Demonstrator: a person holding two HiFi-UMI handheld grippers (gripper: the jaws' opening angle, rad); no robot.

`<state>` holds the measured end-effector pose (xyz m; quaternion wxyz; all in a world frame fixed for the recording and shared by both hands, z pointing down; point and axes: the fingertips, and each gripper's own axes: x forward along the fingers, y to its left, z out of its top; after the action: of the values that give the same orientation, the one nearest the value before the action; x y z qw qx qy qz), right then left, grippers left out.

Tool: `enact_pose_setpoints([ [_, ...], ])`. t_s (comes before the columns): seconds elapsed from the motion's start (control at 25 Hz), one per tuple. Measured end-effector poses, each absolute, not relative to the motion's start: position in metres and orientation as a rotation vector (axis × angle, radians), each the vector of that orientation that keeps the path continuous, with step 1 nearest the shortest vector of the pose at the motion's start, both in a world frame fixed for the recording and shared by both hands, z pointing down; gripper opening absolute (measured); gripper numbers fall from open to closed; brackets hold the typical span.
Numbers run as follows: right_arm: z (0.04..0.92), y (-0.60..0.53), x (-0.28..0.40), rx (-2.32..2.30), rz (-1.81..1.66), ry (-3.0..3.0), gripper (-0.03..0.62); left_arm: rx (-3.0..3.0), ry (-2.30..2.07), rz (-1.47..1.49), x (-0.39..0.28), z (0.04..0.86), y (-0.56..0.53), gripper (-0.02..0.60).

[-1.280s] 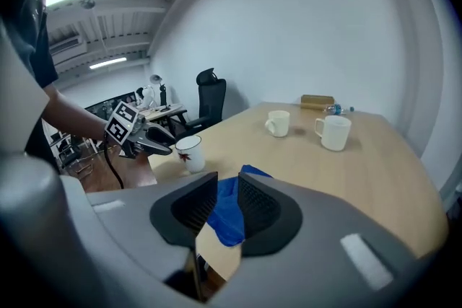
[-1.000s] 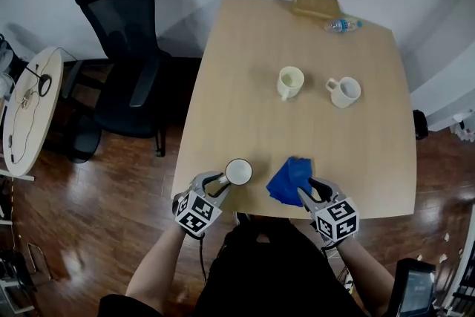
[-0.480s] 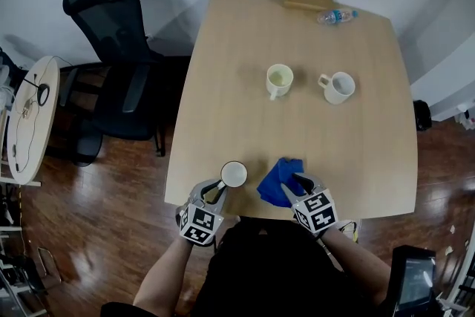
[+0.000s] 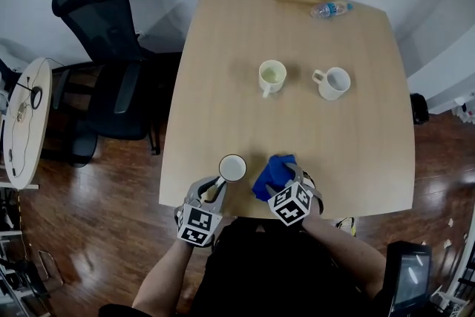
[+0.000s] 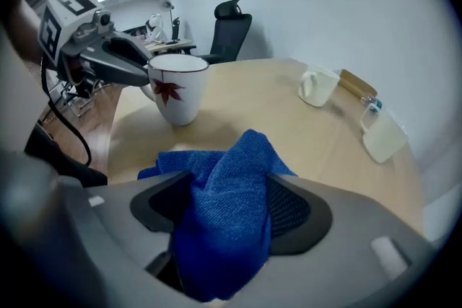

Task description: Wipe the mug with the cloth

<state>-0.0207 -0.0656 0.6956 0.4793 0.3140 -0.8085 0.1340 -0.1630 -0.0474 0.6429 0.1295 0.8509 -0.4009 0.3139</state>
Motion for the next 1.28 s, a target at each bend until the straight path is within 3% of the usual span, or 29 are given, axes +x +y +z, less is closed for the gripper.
enact_pose_setpoints([
  [0.04,0.695,-0.065,-0.023,0.740,0.294,-1.977,0.300,2.480,-1.166,0.912,-0.163,0.641,-0.048,0.069],
  [0.12,0.692,-0.062,-0.025,0.702,0.223,-1.993,0.144,2.508,-1.167,0.924,-0.161,0.638,-0.048,0.069],
  [0.2,0.689,-0.060,-0.024,0.696,0.194,-2.014,0.118,2.543,-1.168,0.938,-0.159,0.636,-0.046,0.069],
  [0.6,0.686,-0.067,-0.018,0.742,0.303,-2.066,0.107,2.530,-1.262,0.871,-0.165,0.644,-0.039,0.072],
  [0.92,0.687,-0.066,-0.018,0.707,0.310,-2.059,0.117,2.469,-1.301,0.994,-0.172,0.667,-0.037,0.082],
  [1.28,0.684,-0.065,-0.020,0.703,0.293,-2.068,0.123,2.461,-1.266,0.802,-0.163,0.653,-0.043,0.064],
])
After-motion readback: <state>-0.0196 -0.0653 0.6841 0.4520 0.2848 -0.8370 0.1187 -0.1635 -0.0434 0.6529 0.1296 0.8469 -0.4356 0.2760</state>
